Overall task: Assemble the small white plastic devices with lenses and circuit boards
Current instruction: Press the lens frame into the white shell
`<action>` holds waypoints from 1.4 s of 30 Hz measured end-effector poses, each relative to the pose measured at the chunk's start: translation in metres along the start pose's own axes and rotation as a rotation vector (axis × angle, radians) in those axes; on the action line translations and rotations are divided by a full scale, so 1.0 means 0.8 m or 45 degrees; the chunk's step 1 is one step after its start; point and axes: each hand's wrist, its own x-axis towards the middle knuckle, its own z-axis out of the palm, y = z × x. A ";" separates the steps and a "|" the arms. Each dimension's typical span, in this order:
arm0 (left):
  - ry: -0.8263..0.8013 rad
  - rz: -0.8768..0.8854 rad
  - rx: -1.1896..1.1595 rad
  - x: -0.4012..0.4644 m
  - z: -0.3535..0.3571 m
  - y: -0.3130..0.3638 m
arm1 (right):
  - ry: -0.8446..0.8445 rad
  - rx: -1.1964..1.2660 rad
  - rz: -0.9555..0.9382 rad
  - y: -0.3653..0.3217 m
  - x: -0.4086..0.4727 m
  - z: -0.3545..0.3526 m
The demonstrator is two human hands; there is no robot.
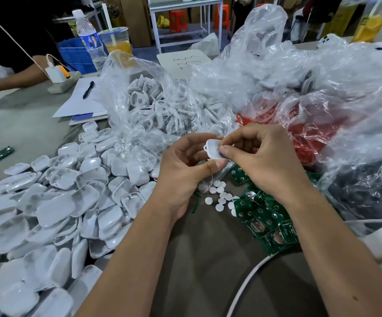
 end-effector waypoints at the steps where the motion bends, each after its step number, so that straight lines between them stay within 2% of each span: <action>1: 0.002 0.002 0.014 0.000 0.000 0.000 | -0.010 -0.011 0.001 -0.001 0.000 -0.001; 6: 0.013 0.020 0.068 0.000 -0.001 -0.003 | -0.062 -0.145 -0.022 -0.001 0.000 0.001; 14: -0.047 0.020 -0.027 0.002 -0.005 -0.001 | -0.154 -0.105 -0.083 -0.001 0.001 -0.014; 17: -0.086 -0.019 -0.103 0.002 -0.006 -0.001 | -0.145 -0.044 -0.126 -0.002 0.001 -0.015; 23: -0.149 -0.068 -0.270 0.004 -0.007 0.001 | 0.054 0.175 -0.150 -0.001 0.003 -0.016; 28: -0.185 -0.052 -0.370 0.004 -0.008 0.003 | -0.095 0.486 0.005 0.001 0.001 -0.012; 42: -0.203 -0.011 -0.359 0.005 -0.011 0.001 | -0.075 0.435 -0.042 0.001 0.001 -0.002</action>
